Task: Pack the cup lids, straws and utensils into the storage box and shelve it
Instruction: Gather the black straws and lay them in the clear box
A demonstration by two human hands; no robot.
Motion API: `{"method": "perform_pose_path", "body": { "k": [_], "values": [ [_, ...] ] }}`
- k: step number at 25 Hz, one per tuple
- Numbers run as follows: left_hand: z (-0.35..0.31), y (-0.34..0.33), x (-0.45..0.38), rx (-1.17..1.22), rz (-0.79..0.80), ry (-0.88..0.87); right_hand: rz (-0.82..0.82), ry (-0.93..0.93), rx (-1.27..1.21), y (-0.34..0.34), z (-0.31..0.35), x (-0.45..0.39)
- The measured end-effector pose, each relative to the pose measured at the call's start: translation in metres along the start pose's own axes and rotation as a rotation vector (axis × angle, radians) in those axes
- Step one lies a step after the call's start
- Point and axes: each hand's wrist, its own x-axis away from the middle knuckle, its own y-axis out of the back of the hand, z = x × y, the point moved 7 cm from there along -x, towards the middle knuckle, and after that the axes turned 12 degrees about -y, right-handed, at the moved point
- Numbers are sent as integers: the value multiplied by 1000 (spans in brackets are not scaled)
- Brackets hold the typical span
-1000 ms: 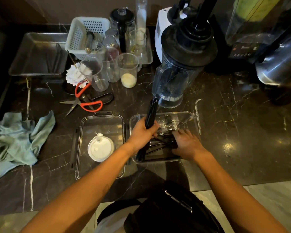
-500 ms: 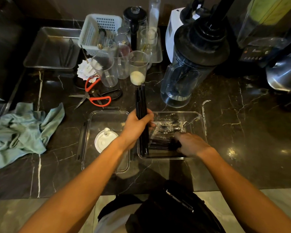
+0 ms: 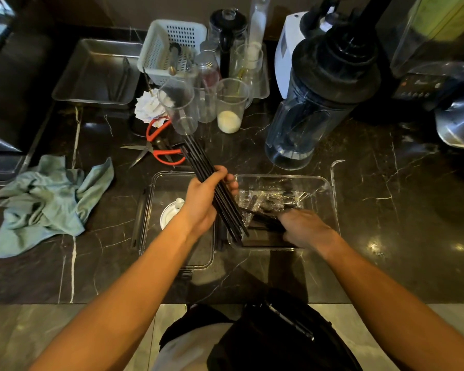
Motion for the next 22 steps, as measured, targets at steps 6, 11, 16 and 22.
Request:
{"method": "perform_pose_path", "body": {
  "k": [6,11,16,22],
  "values": [
    [1,10,0,160,-54,49,55,-14,-116,0,-6,0],
    [7,15,0,265,-97,113,114,-54,-276,-1,-15,-1],
    [10,16,2,329,-121,147,344,-139,-571,10,-24,5],
    [14,16,4,340,-133,161,568,-185,-613,42,-52,35]
  ]
}}
